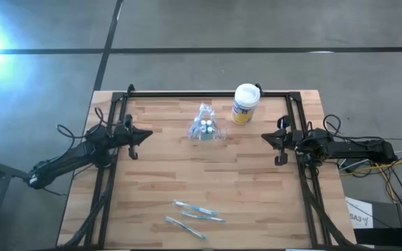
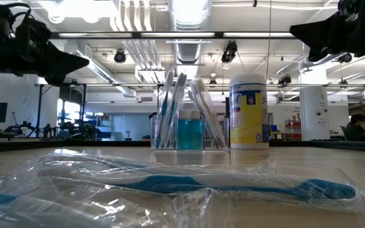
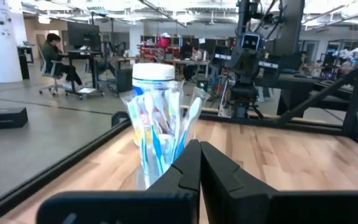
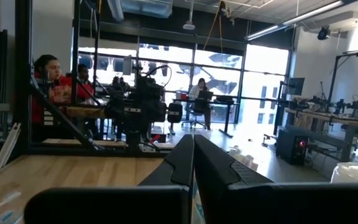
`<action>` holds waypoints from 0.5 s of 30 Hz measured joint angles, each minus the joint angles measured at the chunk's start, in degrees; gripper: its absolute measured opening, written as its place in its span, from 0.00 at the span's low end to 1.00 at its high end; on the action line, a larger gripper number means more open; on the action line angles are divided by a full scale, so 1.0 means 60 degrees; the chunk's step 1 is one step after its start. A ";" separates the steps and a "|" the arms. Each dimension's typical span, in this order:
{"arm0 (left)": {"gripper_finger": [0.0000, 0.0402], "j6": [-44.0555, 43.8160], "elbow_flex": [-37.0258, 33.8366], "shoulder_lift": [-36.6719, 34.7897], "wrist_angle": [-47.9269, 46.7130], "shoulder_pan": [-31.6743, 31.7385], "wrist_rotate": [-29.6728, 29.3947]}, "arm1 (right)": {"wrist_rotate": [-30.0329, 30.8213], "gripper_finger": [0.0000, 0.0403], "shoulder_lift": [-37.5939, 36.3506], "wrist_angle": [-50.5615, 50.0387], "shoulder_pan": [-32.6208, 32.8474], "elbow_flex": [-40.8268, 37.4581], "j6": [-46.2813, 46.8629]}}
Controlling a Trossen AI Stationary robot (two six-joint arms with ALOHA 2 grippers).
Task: Pick & Place toothbrushing station
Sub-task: Put the blue toothbrush into the transparent organizer
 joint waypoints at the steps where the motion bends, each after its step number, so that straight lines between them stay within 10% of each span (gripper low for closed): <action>1: 0.01 0.0000 0.0000 -0.0008 0.0011 0.0002 0.0002 | 0.0000 0.02 -0.0004 0.0007 0.0000 0.0000 0.0005; 15: 0.03 -0.0003 -0.0007 -0.0012 0.0078 -0.0001 0.0224 | -0.0004 0.02 -0.0002 0.0004 0.0004 0.0000 0.0004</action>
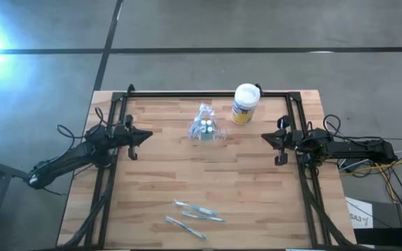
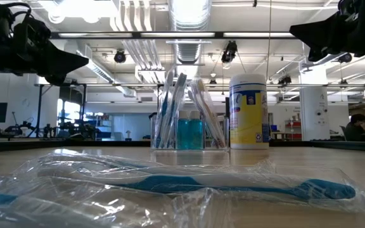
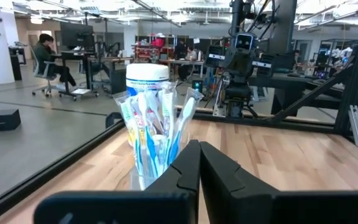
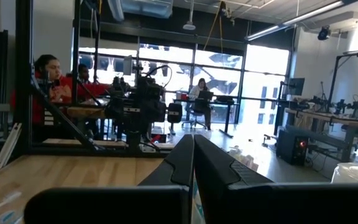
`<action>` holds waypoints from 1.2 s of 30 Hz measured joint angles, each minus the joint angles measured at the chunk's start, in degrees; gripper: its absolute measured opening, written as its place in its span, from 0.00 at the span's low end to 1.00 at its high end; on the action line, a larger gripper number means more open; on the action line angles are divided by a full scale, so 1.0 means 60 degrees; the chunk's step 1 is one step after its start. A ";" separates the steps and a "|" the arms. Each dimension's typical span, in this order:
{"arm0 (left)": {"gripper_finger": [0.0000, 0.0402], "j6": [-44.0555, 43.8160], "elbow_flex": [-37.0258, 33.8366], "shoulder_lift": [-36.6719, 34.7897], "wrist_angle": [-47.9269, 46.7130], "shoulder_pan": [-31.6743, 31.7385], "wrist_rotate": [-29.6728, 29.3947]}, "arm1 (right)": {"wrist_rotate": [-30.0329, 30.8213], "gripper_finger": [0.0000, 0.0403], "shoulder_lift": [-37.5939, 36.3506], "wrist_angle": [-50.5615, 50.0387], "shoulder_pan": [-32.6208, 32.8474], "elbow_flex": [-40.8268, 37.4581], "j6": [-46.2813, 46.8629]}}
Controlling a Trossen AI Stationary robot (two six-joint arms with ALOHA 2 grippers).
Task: Pick & Place toothbrushing station
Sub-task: Put the blue toothbrush into the transparent organizer
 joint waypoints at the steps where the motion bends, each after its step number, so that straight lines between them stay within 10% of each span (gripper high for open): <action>1: 0.02 0.0000 -0.0004 0.0000 0.0000 0.0003 0.0000 | 0.0000 0.02 -0.0002 0.0000 0.0000 0.0000 0.0000; 36: 0.05 -0.0040 -0.0022 0.0000 -0.0056 0.0002 0.0000 | 0.0980 0.02 0.0987 0.0521 0.0145 0.0427 0.0693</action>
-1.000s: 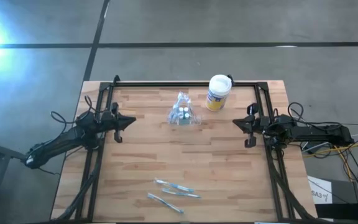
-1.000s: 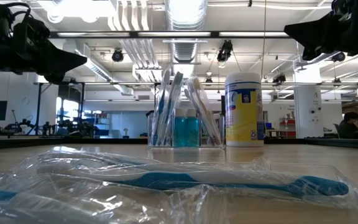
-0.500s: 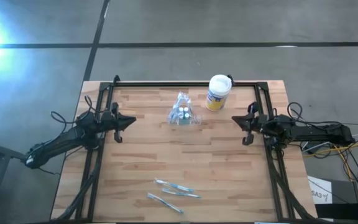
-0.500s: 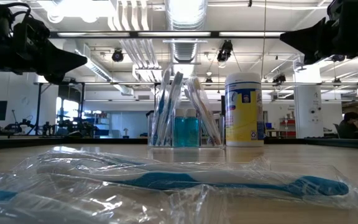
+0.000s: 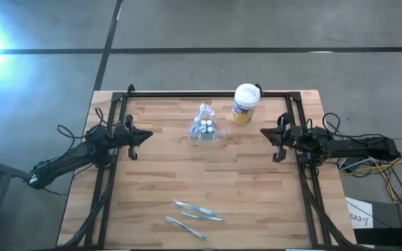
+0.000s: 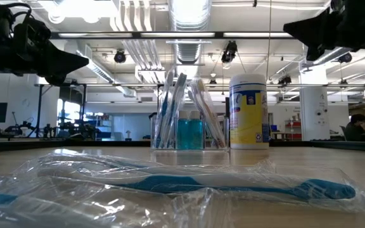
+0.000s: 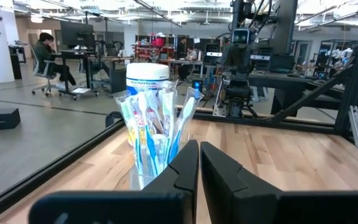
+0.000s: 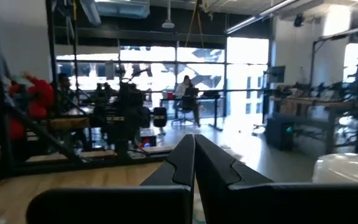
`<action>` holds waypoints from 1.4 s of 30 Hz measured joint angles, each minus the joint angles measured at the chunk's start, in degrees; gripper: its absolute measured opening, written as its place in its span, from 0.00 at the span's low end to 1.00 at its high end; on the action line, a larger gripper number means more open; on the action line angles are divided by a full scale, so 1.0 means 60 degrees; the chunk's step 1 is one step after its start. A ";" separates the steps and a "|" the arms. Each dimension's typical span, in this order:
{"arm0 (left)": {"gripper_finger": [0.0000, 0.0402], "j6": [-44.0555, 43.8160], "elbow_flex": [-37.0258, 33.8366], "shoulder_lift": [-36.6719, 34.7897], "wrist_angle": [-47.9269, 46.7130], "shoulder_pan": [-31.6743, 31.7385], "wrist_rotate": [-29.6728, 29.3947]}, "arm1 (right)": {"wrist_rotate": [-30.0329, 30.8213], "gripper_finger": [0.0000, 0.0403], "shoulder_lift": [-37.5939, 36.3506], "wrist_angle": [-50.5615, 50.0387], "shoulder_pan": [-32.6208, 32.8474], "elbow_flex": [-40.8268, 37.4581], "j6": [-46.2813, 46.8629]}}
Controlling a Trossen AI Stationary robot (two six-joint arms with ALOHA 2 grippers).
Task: Pick & Place toothbrushing station
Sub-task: Put the blue toothbrush into the transparent organizer
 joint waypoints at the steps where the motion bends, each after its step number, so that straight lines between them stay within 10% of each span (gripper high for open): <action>1: 0.05 -0.0001 0.0000 0.0000 -0.0003 -0.0002 0.0000 | -0.0001 0.02 0.0274 0.0021 0.0119 0.0124 0.0097; 20: 0.04 0.0084 0.0000 0.0007 -0.0020 -0.0002 -0.0005 | 0.2658 0.03 1.0468 0.1108 0.3507 0.5283 0.0990; 42: 0.05 -0.0477 0.0000 0.0113 -0.0119 -0.0001 -0.0212 | 0.1744 0.55 1.8170 -0.9784 0.4652 1.6350 0.6397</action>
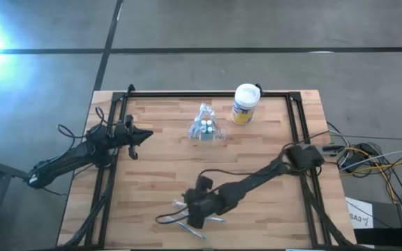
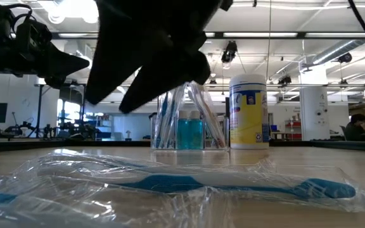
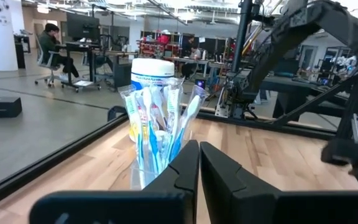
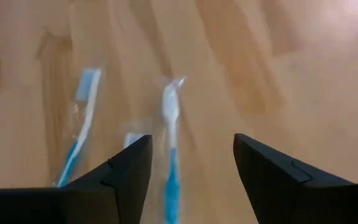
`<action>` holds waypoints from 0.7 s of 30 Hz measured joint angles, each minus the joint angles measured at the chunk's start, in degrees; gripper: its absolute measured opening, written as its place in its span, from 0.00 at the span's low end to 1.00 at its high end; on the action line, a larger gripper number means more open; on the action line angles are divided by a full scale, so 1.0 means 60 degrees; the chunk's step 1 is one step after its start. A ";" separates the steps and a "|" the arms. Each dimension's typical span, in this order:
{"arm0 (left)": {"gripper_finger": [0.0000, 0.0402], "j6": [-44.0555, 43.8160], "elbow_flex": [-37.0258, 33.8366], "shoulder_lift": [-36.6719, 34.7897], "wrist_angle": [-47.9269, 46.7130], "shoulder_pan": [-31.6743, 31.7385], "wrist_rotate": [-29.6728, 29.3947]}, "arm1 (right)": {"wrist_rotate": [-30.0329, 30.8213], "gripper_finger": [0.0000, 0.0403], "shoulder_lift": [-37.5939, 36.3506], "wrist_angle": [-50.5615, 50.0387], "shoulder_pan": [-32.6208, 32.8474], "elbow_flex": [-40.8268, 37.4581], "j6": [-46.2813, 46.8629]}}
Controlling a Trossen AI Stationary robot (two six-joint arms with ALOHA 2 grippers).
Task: Pick & Place toothbrushing station
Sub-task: Put the blue toothbrush into the transparent organizer
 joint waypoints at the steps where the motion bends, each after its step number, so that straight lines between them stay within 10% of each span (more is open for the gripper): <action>1: 0.05 -0.0011 0.0000 0.0000 0.0000 0.0001 0.0001 | -0.0234 0.56 0.0234 -0.0417 -0.0004 0.0396 0.0240; 11: 0.03 -0.0204 0.0000 0.0045 -0.0023 -0.0001 0.0005 | -0.0951 0.56 0.2020 -0.3504 0.0045 0.3034 0.1618; 21: 0.03 -0.0226 0.0000 0.0104 -0.0026 -0.0001 0.0041 | -0.1597 0.40 0.2113 -0.3716 0.0036 0.2749 0.1484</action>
